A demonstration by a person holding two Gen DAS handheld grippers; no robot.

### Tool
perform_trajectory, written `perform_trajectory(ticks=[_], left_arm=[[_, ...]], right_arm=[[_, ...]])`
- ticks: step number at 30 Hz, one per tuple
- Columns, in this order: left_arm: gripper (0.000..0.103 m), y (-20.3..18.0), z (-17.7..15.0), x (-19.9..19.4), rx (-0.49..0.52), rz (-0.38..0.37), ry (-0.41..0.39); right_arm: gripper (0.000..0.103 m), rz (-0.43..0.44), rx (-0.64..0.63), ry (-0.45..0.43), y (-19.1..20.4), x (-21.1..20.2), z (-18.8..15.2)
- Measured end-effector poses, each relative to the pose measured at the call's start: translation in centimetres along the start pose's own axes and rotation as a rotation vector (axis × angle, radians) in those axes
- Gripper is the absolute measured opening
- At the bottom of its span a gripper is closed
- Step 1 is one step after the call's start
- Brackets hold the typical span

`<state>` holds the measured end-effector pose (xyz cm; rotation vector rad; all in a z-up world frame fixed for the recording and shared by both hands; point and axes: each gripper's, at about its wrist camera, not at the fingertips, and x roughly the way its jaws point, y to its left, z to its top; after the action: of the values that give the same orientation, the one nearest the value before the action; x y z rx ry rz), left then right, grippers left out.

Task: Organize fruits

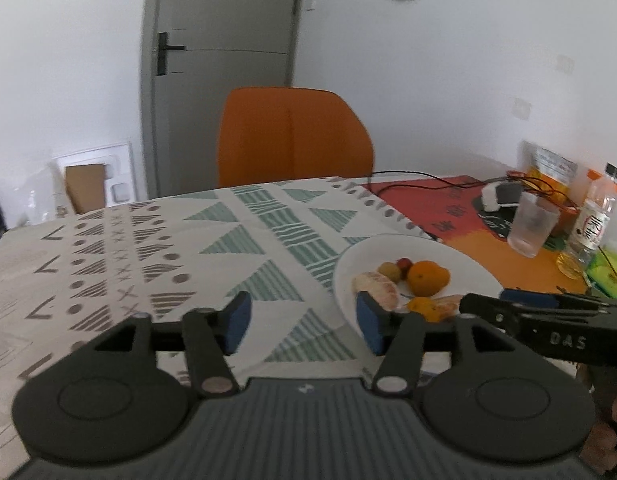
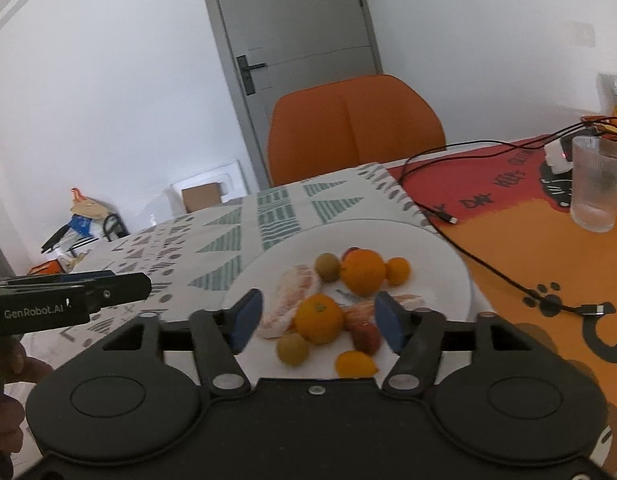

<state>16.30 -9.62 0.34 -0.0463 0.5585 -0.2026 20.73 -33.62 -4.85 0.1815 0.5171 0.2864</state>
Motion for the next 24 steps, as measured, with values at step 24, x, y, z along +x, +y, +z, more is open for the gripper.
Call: perform_trajectory(ticks=[24], left_arm=[[0.097,5.7,-3.6,-6.8,-0.089,0.239,-0.021]], right_arm=[[0.103,0.003,-0.028,0.066,6.2,-1.0,-2.1]])
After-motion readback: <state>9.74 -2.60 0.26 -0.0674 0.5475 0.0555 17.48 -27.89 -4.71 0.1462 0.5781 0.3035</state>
